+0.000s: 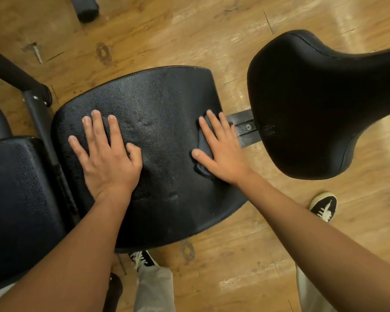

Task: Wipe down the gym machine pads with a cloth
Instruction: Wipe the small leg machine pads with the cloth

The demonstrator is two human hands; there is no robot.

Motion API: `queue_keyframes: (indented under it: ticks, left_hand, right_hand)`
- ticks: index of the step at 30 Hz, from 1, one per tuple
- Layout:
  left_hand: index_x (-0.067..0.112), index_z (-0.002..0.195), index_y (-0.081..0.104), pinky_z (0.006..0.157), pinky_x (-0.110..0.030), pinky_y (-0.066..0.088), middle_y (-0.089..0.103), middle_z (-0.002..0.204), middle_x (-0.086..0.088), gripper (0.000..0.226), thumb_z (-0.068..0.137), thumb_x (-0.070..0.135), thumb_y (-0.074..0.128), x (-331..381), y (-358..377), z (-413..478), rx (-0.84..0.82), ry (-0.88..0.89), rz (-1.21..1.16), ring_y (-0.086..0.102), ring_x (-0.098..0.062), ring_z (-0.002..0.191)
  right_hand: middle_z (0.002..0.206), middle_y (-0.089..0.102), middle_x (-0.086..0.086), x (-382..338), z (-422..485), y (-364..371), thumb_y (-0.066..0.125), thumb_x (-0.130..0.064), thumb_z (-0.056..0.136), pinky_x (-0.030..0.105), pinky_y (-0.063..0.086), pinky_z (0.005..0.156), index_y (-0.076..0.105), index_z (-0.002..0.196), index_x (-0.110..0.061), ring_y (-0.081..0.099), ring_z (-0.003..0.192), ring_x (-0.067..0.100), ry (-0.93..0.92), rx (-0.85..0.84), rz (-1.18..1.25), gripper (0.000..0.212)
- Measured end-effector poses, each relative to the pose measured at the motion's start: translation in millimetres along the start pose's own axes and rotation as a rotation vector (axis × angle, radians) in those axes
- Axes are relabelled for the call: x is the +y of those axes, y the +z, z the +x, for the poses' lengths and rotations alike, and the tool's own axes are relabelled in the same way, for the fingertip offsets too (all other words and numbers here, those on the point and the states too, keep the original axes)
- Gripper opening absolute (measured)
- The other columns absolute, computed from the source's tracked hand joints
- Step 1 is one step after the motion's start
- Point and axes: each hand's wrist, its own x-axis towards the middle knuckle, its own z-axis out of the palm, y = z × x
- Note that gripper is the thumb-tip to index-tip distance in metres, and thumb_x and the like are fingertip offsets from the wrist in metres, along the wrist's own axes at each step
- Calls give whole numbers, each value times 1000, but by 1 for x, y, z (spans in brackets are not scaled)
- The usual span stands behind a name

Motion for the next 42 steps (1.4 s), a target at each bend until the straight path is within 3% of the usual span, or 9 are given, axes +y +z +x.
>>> queue_keyframes:
  ticks: [9,16,23,32,37,42]
  left_hand:
    - [5,158,27,123,-63,6,14,167,-20,65,98,27,41,1,-4,-1,11,17,-1,10,-34,156]
    - [6,158,27,123,-62,3,12,168,-19,63,100,28,40,-3,-11,-1,-42,49,-42,6,-33,156]
    - [10,152,41,122,-63,6,22,165,-19,55,99,23,46,-3,-38,-14,-24,133,-145,11,-35,155]
    - [11,150,47,120,-65,8,31,162,-17,49,101,20,48,53,-150,-47,129,241,-214,18,-35,154]
    - [13,148,50,119,-68,12,32,162,-18,49,100,19,51,90,-238,-96,253,106,-199,20,-37,153]
    - [13,148,50,119,-63,17,30,162,-18,49,100,23,48,150,-304,-151,317,-2,-247,18,-36,154]
  right_hand:
    - [171,12,0,-10,-39,14,24,-40,110,54,9,127,23,162,-17,3,158,26,41,51,10,57]
    - [167,27,12,-21,-42,4,33,-33,111,59,21,124,33,158,-8,18,155,36,-60,71,-101,53]
    - [153,48,21,-36,-50,-17,37,-31,107,59,30,119,56,141,0,40,145,40,-244,298,-265,50]
    - [149,52,22,-61,-102,-131,42,-30,106,53,24,120,66,130,-2,42,143,43,-409,459,-282,43]
    - [153,49,18,-81,-141,-208,30,-36,112,60,24,119,62,135,-4,36,146,45,-451,483,-176,51]
    - [146,57,17,-91,-174,-291,41,-32,108,64,37,112,66,129,-1,48,140,40,-636,519,-215,45]
